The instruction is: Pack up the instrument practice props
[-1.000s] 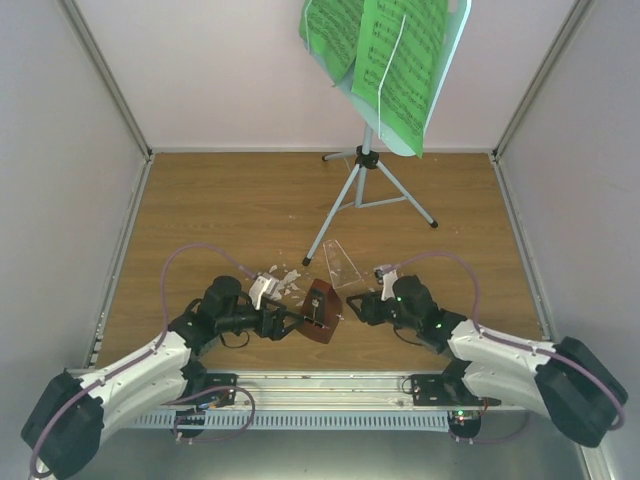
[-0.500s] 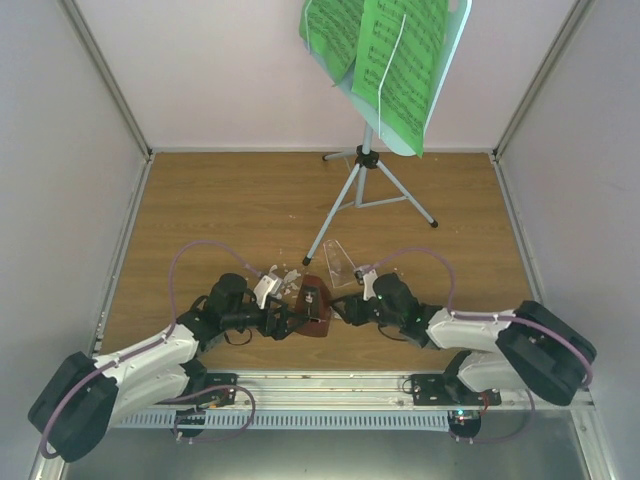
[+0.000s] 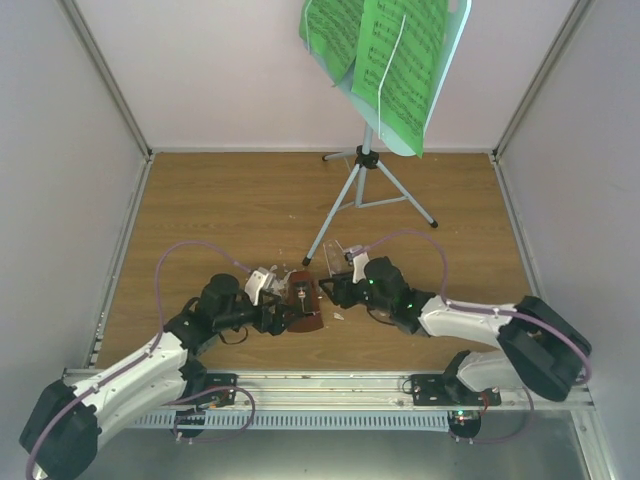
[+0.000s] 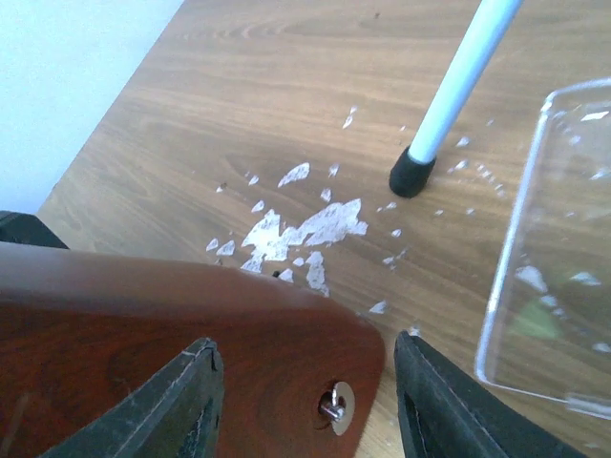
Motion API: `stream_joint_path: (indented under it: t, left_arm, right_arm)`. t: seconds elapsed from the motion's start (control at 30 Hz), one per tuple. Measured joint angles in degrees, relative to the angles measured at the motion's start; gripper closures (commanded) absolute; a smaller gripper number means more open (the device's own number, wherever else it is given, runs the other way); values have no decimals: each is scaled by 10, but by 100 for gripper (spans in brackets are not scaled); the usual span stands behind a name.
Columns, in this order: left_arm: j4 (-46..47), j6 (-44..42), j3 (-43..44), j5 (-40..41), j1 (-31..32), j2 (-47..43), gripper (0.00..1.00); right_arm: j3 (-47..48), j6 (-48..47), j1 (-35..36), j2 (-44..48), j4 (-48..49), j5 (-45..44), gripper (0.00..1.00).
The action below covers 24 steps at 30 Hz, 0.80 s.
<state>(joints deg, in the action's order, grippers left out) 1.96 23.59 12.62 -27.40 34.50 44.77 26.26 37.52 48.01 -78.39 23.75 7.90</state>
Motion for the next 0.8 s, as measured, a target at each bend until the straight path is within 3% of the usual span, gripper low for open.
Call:
stream_joint_path:
  t: [0.37,0.53,0.8]
  left_arm:
    - [-144,46,160,143,0,-17,1]
    - [-169,56,235,185,0,-9,1]
    - [-195,67,250,196,0,-17,1]
  right_arm:
    - [3,-55,-50,166,-159,-94,42]
    - [3,-67,-81,150,-207,-111,43]
    - [11,-82,-88,69,-216,-108,47]
